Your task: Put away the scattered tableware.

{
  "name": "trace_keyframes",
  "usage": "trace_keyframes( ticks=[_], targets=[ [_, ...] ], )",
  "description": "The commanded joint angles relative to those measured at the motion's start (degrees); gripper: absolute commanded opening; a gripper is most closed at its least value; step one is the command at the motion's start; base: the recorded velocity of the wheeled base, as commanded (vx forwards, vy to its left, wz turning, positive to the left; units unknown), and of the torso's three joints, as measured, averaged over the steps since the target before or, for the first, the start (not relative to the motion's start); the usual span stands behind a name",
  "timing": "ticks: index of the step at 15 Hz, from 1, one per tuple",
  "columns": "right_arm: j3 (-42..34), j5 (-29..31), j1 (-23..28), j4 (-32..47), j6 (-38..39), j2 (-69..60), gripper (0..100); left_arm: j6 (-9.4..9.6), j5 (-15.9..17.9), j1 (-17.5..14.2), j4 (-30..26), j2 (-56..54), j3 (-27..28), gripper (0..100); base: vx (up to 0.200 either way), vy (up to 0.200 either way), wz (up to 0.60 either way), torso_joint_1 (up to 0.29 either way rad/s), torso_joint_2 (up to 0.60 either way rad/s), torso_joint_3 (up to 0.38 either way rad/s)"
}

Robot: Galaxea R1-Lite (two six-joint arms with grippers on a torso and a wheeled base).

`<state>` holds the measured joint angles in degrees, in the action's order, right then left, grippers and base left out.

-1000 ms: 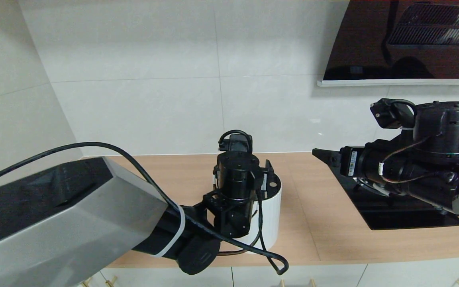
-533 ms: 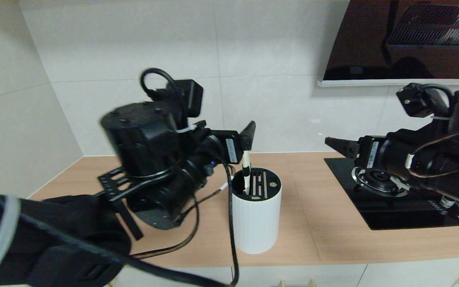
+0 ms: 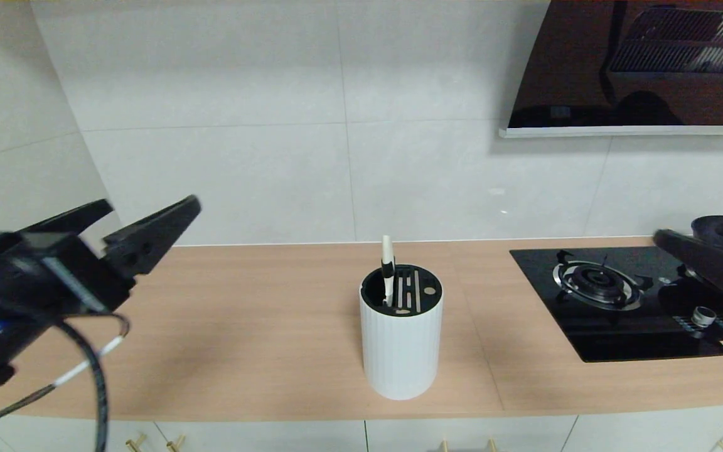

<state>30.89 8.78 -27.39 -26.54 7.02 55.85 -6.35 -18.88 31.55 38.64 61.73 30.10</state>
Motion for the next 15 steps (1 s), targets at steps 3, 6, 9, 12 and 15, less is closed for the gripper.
trace_keyframes(
  ticks=[3,6,9,12,15],
  targets=[
    [-10.59,0.10,10.69,15.90,-5.18,-32.73,100,0.02,4.64,-11.25,-28.54,-35.98,-5.49,100,0.000,0.000,0.00,0.000,0.00,0.000],
    [-10.15,0.19,15.00,25.92,-5.44,-44.07,100,0.02,9.74,-19.86,-39.35,-48.64,-4.17,100,0.000,0.000,0.00,0.000,0.00,0.000],
    [-10.59,0.54,18.69,29.09,-8.52,-50.22,100,0.81,10.09,-23.81,-44.62,-56.11,-3.82,100,0.000,0.000,0.00,0.000,0.00,0.000],
    [-10.68,4.23,23.88,27.86,-8.60,-50.92,100,1.52,4.21,-29.00,-45.15,-57.25,-4.35,100,0.000,0.000,0.00,0.000,0.00,0.000],
    [-13.22,2.47,27.30,32.16,-9.48,-55.85,100,6.61,7.02,-31.73,-45.15,-61.73,-10.06,100,0.000,0.000,0.00,0.000,0.00,0.000]
  ],
)
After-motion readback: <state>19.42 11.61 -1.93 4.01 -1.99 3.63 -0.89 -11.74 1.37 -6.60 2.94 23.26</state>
